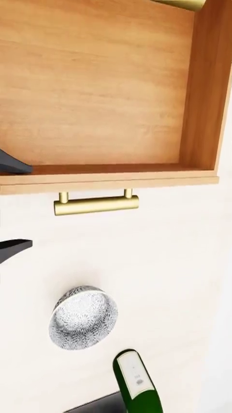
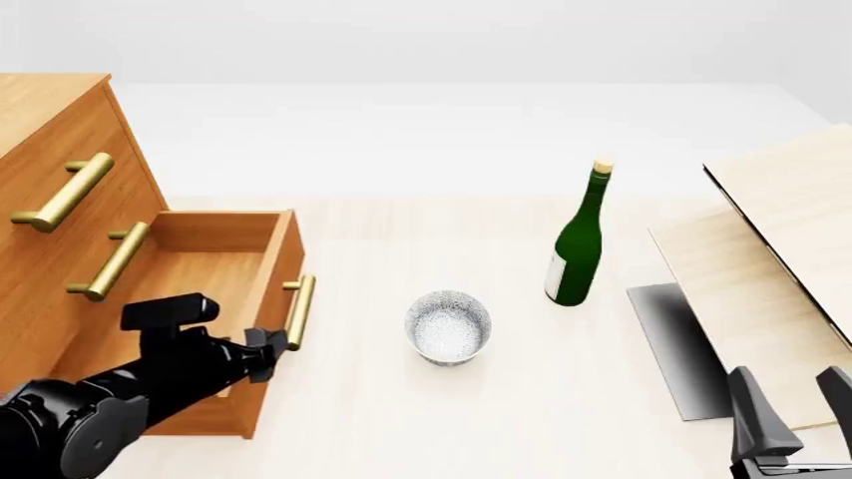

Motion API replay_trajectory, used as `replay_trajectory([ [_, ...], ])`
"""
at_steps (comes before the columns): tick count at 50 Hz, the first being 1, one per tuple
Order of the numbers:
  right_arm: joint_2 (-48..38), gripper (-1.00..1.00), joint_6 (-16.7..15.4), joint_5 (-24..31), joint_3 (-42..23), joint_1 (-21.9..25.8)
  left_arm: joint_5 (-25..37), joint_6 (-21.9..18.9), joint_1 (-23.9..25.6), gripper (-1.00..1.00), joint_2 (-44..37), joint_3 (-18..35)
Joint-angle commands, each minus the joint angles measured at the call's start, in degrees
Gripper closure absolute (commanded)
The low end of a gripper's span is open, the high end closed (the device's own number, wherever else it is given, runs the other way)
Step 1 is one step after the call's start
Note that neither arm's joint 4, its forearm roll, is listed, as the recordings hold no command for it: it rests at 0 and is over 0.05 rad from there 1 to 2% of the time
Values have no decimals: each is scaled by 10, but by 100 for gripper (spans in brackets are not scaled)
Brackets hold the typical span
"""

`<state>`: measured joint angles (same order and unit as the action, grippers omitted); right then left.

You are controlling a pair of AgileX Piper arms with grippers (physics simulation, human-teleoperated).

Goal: Put the bowl in the bottom drawer of the cabinet and close it.

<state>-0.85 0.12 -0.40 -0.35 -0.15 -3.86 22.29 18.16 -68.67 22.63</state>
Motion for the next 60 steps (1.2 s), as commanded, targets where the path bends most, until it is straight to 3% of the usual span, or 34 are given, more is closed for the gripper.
replay_trajectory([
  [1,2,-100,0,1,1,0,0,0,14,-100,10,3],
  [41,3,-100,0,2,1,0,-15,19,74,-100,26,5],
  [53,3,-100,0,2,1,0,35,-35,61,-100,99,24],
  [60,3,-100,0,2,1,0,66,-46,62,-100,145,36],
])
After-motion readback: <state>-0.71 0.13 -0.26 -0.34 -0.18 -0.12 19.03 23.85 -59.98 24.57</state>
